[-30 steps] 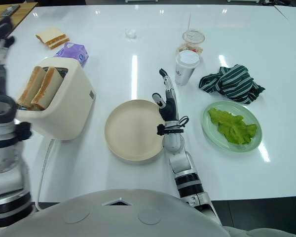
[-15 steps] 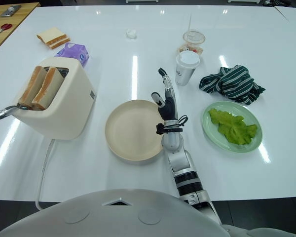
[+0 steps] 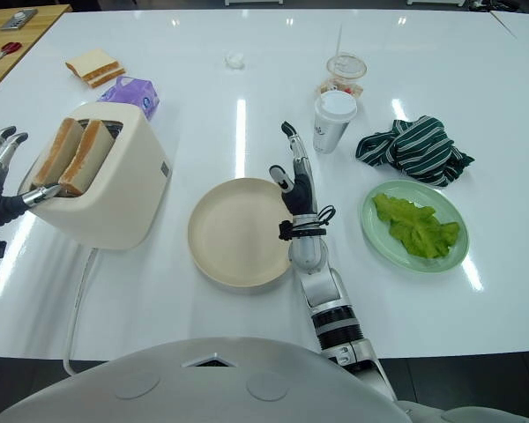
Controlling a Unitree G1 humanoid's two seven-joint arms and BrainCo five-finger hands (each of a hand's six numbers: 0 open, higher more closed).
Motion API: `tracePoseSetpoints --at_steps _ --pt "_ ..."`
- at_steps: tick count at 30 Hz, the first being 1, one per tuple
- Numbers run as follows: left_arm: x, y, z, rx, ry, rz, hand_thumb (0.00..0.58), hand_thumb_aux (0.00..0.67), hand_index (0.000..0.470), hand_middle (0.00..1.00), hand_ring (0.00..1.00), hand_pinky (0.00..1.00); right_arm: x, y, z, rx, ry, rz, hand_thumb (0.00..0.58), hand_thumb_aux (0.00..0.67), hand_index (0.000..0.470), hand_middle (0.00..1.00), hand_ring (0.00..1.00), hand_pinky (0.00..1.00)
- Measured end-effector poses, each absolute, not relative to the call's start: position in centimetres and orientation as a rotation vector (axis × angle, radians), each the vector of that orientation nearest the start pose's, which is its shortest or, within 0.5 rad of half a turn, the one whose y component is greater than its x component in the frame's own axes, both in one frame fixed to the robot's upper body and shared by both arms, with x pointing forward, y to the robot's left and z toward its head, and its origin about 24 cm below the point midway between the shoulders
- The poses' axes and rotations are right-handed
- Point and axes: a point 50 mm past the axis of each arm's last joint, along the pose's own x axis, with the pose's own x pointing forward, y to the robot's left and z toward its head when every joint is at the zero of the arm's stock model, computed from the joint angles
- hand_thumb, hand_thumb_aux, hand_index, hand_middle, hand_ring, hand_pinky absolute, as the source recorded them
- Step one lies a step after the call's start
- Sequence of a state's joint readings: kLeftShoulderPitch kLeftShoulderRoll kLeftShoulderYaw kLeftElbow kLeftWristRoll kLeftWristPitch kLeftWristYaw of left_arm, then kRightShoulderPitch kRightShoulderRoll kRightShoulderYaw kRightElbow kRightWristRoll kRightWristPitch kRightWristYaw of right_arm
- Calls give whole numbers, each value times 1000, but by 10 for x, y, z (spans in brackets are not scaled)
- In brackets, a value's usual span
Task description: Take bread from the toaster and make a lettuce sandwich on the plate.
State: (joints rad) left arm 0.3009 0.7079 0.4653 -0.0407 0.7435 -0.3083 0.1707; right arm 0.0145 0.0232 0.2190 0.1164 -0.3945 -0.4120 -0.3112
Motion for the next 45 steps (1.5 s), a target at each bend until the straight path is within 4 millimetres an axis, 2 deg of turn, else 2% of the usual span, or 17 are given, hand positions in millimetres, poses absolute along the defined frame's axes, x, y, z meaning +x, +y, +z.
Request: tracePoseSetpoints --at_steps 8,9,10,11,12,13,14,15,16,28,35,38,42,45 --pt "189 334 122 1503 -124 244 0 0 0 0 0 0 237 -91 53 -270 -367 13 0 0 0 0 0 0" --pt "190 333 121 1493 -123 241 14 8 6 0 0 0 237 -91 53 -270 -367 14 0 0 0 0 0 0" --pt "190 332 121 1481 -123 238 108 66 46 0 0 0 237 -91 53 -270 -367 14 0 0 0 0 0 0" --pt "190 332 120 1471 -123 234 304 208 146 0 0 0 237 -91 53 -270 -367 13 0 0 0 0 0 0" --pt "191 331 119 1460 -128 229 436 336 236 0 0 0 237 -91 53 -271 -366 13 0 0 0 0 0 0" --pt "191 330 120 1441 -139 225 498 418 293 0 0 0 237 -91 53 -271 -366 13 0 0 0 0 0 0" --pt "191 328 120 1423 -148 219 521 457 321 0 0 0 237 -91 53 -271 -366 13 0 0 0 0 0 0" --pt "192 327 120 1408 -155 211 577 625 439 0 0 0 237 -91 53 -271 -366 13 0 0 0 0 0 0" --pt "192 326 119 1392 -160 207 580 670 470 0 0 0 237 -91 53 -272 -366 13 0 0 0 0 0 0" --pt "197 312 117 1312 -183 122 580 670 470 0 0 0 237 -90 52 -279 -365 16 0 0 0 0 0 0" --pt "195 310 120 1292 -203 148 580 670 470 0 0 0 236 -90 52 -277 -365 13 0 0 0 0 0 0" --pt "193 310 125 1278 -243 208 580 670 470 0 0 0 236 -89 52 -276 -365 13 0 0 0 0 0 0" --pt "189 309 147 1276 -371 311 580 670 470 0 0 0 236 -89 52 -275 -366 12 0 0 0 0 0 0" --pt "187 309 154 1273 -405 346 580 670 470 0 0 0 236 -89 52 -274 -366 8 0 0 0 0 0 0"
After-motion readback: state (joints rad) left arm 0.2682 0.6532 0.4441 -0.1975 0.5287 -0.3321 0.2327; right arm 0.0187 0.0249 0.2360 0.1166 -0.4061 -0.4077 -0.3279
